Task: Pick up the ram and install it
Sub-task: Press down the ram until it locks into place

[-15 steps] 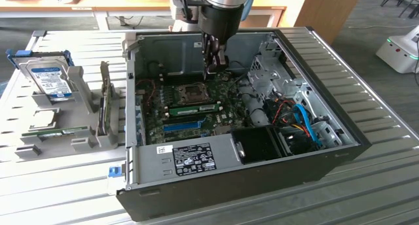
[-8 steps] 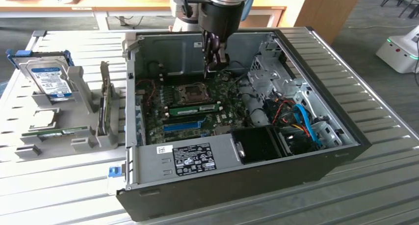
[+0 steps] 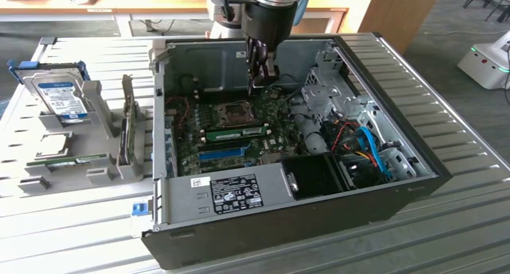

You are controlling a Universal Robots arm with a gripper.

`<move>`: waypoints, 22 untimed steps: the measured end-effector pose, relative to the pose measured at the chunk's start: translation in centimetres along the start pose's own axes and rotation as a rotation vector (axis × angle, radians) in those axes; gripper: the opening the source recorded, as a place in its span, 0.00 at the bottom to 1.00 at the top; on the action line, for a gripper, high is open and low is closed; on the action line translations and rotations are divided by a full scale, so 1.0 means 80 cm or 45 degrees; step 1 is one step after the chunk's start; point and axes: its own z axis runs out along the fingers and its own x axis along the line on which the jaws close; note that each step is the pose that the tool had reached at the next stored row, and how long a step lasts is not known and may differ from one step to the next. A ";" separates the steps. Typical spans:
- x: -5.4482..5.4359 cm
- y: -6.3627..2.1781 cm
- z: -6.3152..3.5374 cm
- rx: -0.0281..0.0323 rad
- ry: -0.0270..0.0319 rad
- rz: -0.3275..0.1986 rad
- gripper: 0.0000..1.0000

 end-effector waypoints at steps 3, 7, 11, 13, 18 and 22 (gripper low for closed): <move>0.000 0.000 0.000 0.0000 0.0000 0.000 0.19; 0.000 0.000 0.000 0.0000 0.0000 0.000 0.11; 0.000 0.000 0.000 0.0000 0.0000 0.000 0.10; 0.000 0.000 0.000 -0.0001 0.0000 0.000 0.10; 0.000 -0.001 0.000 0.0000 0.0002 0.000 0.10; 0.000 -0.007 0.000 0.0000 0.0001 0.000 0.10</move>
